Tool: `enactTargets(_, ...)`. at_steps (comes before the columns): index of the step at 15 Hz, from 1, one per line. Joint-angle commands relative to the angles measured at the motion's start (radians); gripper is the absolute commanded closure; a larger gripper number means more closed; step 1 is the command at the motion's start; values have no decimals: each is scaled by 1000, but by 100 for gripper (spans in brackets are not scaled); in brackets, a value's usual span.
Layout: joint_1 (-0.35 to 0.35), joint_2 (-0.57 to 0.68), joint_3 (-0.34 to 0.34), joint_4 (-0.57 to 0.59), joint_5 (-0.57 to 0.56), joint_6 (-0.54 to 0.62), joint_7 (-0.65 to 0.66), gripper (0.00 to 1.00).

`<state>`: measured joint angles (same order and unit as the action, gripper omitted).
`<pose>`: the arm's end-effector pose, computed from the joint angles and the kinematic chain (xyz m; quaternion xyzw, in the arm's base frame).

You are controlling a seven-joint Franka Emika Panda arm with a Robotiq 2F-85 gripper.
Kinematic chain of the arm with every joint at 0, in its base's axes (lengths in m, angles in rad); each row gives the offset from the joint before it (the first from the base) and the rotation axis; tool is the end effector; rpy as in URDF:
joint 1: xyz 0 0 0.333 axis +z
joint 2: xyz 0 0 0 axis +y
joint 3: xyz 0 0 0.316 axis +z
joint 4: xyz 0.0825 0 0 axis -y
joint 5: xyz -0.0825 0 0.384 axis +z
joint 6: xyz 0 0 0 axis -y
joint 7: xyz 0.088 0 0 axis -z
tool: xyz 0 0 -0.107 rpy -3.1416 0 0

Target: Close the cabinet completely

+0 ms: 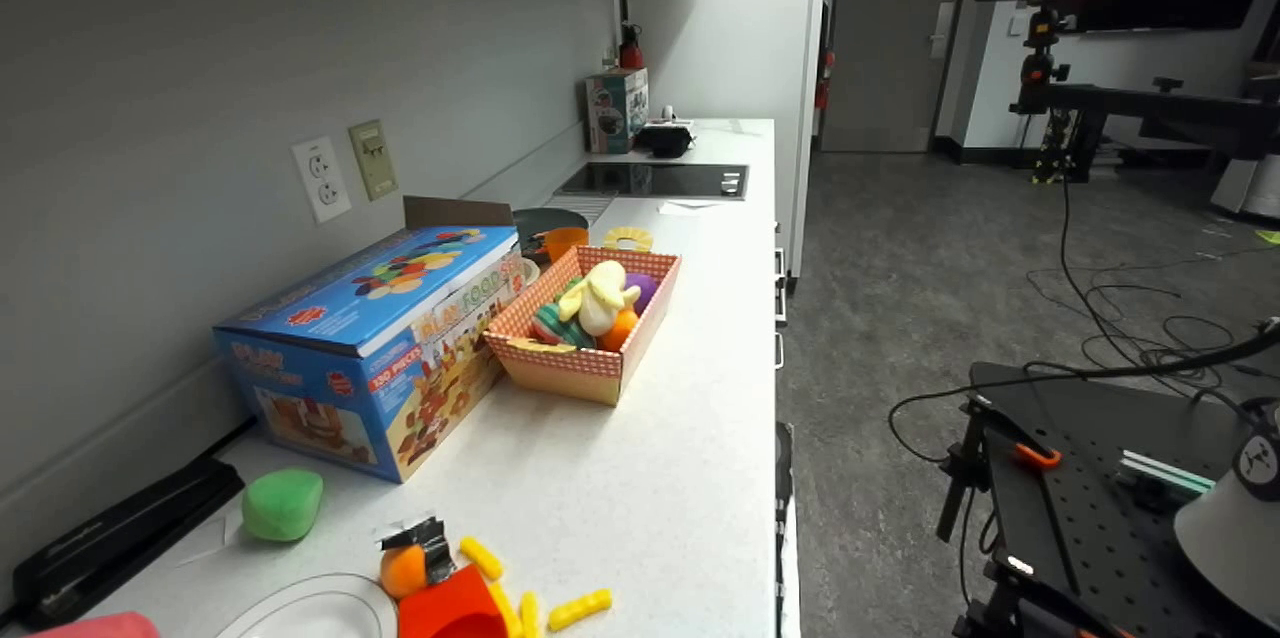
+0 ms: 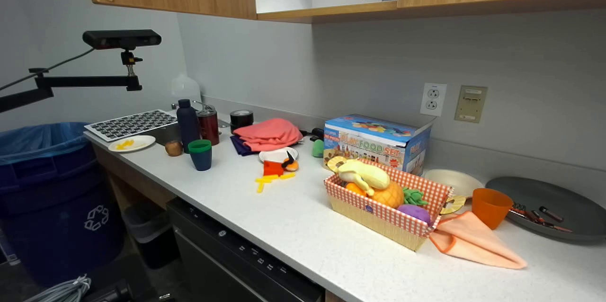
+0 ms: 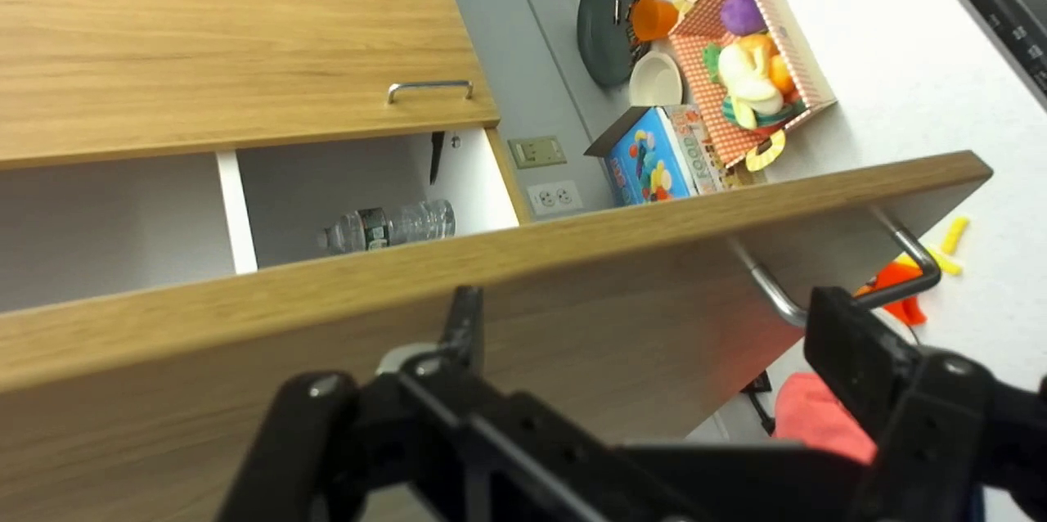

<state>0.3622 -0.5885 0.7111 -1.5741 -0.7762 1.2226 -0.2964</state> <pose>0.0968 0.3204 0.8345 0.7589 0.3943 0.2484 0.4548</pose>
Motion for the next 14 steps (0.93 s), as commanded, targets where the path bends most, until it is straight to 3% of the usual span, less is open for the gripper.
enactTargets(1,-19,27,31,47,4,-97,65,0)
enactTargets(6,-82,65,97,105,44,-245,308,0)
enactTargets(7,-16,39,52,41,10,-181,244,0)
enactTargets(14,-44,64,79,70,16,-222,308,0)
